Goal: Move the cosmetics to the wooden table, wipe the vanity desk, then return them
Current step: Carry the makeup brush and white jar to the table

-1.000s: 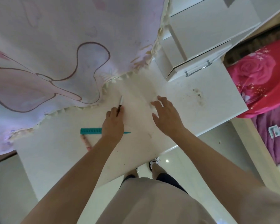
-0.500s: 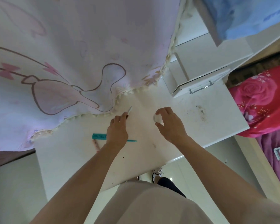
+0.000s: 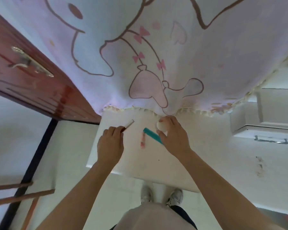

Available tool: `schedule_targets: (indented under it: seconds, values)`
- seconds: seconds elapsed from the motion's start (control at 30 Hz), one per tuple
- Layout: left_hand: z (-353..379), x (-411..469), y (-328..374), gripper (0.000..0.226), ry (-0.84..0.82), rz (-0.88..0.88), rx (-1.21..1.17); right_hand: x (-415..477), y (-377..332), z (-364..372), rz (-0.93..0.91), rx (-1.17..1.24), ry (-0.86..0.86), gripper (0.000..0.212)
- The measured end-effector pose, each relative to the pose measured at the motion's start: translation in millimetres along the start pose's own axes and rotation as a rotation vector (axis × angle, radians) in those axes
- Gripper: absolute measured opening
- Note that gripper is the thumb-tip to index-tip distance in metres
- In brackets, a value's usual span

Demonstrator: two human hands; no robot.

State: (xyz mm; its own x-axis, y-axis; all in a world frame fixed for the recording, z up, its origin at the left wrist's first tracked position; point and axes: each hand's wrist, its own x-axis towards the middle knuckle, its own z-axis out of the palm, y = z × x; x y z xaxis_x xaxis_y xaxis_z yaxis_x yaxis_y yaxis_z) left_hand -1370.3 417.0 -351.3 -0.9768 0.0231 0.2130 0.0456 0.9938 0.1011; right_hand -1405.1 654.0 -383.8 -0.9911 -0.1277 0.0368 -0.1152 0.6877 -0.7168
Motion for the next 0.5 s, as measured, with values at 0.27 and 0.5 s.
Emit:
schedule_targets:
  seconds: [0.27, 0.5]
  values:
    - [-84, -60, -101, 0.023, 0.255, -0.234, 0.094, -3, -110, 38, -0.233, 0.074, -0.01, 0.034]
    - [-172, -212, -225, 0.02, 0.433, -0.403, 0.168, -67, -274, 142, -0.521, 0.108, -0.067, 0.033]
